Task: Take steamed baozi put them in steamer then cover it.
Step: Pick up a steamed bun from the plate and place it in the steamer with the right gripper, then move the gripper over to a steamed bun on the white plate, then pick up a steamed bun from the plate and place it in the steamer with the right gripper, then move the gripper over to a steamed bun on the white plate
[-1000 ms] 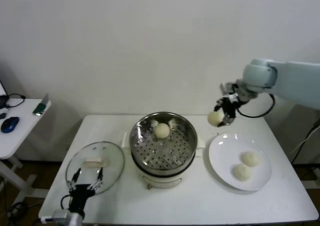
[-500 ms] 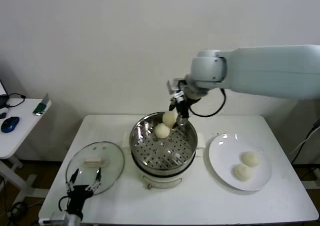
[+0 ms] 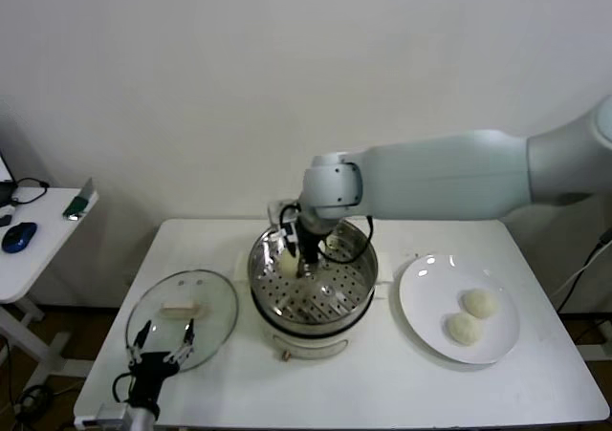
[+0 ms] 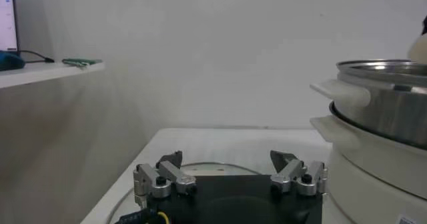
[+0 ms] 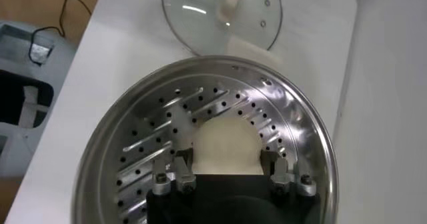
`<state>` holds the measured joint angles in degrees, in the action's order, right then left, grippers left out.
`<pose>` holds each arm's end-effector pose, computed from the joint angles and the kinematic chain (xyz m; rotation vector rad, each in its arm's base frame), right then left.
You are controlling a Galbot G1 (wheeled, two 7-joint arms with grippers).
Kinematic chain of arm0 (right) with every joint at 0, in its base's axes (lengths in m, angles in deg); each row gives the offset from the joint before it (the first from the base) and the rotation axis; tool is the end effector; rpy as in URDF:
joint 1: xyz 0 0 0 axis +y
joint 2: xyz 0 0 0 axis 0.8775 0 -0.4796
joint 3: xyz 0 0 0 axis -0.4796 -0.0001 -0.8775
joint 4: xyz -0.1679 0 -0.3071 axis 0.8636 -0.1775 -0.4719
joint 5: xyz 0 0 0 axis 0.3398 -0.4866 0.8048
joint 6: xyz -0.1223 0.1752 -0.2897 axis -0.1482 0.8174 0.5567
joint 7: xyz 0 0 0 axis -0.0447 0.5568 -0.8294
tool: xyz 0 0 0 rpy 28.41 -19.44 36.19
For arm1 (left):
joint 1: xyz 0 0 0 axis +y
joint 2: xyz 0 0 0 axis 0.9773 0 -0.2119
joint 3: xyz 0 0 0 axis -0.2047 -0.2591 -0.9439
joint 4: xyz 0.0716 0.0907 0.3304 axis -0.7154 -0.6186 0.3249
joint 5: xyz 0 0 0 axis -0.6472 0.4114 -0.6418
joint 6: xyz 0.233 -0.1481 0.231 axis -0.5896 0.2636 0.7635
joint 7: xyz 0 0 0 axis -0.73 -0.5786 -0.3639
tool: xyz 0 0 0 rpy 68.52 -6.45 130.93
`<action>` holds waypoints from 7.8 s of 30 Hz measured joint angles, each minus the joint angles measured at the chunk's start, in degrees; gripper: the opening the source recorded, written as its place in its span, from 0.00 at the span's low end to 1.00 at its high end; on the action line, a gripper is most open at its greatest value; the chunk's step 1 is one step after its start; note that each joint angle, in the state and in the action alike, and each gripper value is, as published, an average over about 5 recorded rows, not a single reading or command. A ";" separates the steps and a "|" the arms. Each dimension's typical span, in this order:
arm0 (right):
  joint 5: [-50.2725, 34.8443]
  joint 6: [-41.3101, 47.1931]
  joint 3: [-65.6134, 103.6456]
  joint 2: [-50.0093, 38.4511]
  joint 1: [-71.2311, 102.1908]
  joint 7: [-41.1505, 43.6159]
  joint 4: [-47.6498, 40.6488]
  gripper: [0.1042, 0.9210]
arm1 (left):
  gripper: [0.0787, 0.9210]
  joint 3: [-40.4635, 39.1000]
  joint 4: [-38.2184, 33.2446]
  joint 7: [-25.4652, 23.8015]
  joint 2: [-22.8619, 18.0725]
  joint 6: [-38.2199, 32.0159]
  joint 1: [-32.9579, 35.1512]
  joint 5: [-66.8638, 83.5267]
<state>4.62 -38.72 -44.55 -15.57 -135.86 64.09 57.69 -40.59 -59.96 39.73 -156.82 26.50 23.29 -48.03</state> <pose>0.4736 0.1876 -0.0657 1.4113 -1.4143 1.5208 0.1468 0.0870 -0.3654 0.0985 -2.9299 -0.0029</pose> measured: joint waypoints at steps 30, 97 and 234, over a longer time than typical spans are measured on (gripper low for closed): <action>1.73 2.06 1.81 5.51 8.61 -3.71 -7.81 0.74 | 0.88 0.09 0.36 0.01 -0.09 -0.01 -0.20 0.12; 37.20 -14.85 7.16 -45.18 24.80 15.58 -5.02 0.88 | 0.88 0.36 0.71 -0.07 -0.71 0.49 -0.21 -0.64; 36.72 -31.17 -10.88 -41.88 -4.00 22.08 -7.68 0.88 | 0.88 1.43 1.14 0.01 0.35 0.07 -0.72 -0.42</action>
<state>41.33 -69.90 -55.42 -57.45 -139.85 86.17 50.02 -39.16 -58.81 39.73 -156.46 26.57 22.57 -48.45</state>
